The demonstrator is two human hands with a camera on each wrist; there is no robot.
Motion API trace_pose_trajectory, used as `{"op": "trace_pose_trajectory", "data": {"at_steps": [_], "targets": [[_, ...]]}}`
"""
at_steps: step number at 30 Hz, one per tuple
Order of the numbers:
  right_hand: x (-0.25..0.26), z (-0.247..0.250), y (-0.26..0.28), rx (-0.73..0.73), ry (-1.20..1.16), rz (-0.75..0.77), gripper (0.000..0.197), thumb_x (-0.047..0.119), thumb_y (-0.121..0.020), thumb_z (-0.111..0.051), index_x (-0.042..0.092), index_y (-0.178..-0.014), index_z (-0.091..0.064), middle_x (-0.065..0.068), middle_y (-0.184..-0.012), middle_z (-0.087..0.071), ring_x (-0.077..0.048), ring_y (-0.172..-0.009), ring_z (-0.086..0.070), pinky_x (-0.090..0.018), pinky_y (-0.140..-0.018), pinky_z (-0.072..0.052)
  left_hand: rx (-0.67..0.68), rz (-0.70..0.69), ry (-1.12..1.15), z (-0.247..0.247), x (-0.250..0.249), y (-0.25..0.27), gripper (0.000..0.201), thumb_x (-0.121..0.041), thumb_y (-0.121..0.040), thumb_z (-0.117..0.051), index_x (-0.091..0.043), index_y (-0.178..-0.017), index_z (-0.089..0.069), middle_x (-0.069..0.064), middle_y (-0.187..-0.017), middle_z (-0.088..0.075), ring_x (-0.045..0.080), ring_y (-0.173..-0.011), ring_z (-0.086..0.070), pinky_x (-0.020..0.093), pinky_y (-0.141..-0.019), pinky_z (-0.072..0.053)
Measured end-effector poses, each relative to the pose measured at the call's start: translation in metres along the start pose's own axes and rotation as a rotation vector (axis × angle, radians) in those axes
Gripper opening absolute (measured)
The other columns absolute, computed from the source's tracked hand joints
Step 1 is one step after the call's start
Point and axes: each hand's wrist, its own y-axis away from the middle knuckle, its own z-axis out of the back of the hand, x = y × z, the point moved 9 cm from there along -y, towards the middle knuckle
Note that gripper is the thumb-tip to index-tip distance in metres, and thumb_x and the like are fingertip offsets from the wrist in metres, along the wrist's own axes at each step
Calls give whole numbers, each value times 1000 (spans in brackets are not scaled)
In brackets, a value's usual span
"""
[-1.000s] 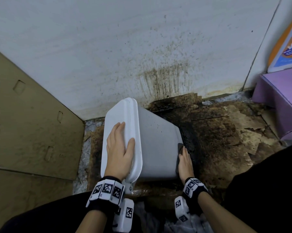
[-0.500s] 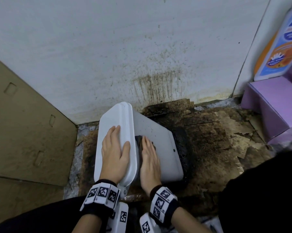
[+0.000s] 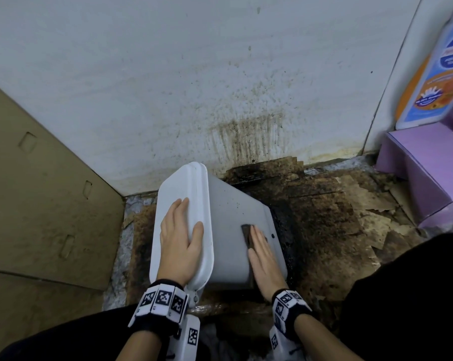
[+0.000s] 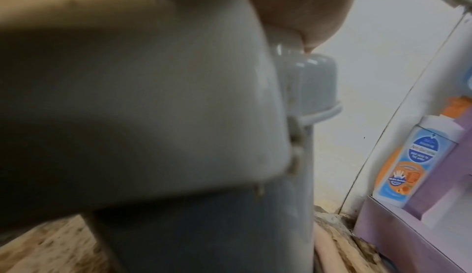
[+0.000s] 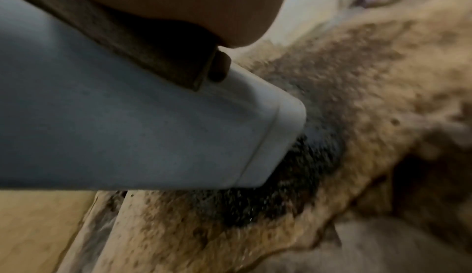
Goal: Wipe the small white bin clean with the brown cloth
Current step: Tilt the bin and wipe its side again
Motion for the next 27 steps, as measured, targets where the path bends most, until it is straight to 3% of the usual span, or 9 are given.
{"op": "trace_pose_trajectory", "data": {"at_steps": [4, 9, 11, 13, 15, 18, 23, 27], "targets": [[-37, 1, -5, -130, -172, -225, 40, 32, -110, -15, 49, -145, -8, 14, -166, -9, 1, -152, -4, -38, -127, -6, 15, -10, -8, -5, -10, 0, 62, -42, -96, -38, -26, -154, -26, -6, -161, -21, 12, -149, -14, 32, -121, -10], [-19, 1, -6, -212, -158, -362, 46, 32, -110, -15, 34, -156, -17, 8, -166, -18, 4, -146, -11, -23, -123, -1, 20, 1, -28, -7, -14, -2, 63, -41, -95, -36, -23, -155, -25, -4, -162, -19, 13, -149, -13, 30, -120, -8], [10, 1, -6, -248, -193, -328, 57, 49, -102, -11, 35, -156, -21, 11, -166, -20, -1, -150, -13, -28, -125, -3, 23, -2, -28, -9, -14, -2, 64, -41, -96, -35, -23, -156, -24, -3, -162, -19, 13, -149, -12, 29, -120, -7], [52, 0, -7, -264, -253, -215, 72, 60, -90, -4, 36, -155, -24, 17, -164, -19, 3, -150, -12, -30, -126, -5, 20, -7, -32, -10, -15, -3, 64, -41, -96, -35, -22, -156, -25, -2, -162, -20, 13, -149, -12, 31, -121, -8], [96, -5, -7, -237, -229, -57, 68, 55, -92, -1, 38, -155, -19, 21, -163, -15, 9, -149, -8, -24, -125, -3, 19, -4, -42, -11, -14, -4, 64, -41, -96, -35, -21, -156, -25, -1, -162, -20, 14, -149, -13, 33, -122, -9], [125, -12, -2, -180, -166, 91, 54, 48, -98, -3, 43, -152, -10, 22, -164, -9, 7, -150, -3, -22, -123, -1, 19, 6, -47, -10, -10, -3, 65, -42, -96, -34, -21, -156, -24, -1, -163, -20, 14, -150, -13, 32, -122, -9], [91, 0, 0, -122, -97, 184, 53, 41, -105, -13, 35, -158, -15, 17, -166, -13, -1, -153, -8, -21, -123, -6, 24, 0, -24, -7, -11, -1, 64, -42, -96, -35, -24, -156, -24, -5, -162, -19, 10, -149, -12, 27, -119, -7], [8, 3, -5, -136, -112, -35, 53, 49, -100, -11, 42, -152, -12, 18, -165, -12, 0, -153, -6, -31, -126, -7, 23, 6, 1, -5, -9, 0, 63, -42, -95, -38, -25, -155, -26, -8, -161, -20, 8, -148, -13, 28, -119, -8]]}}
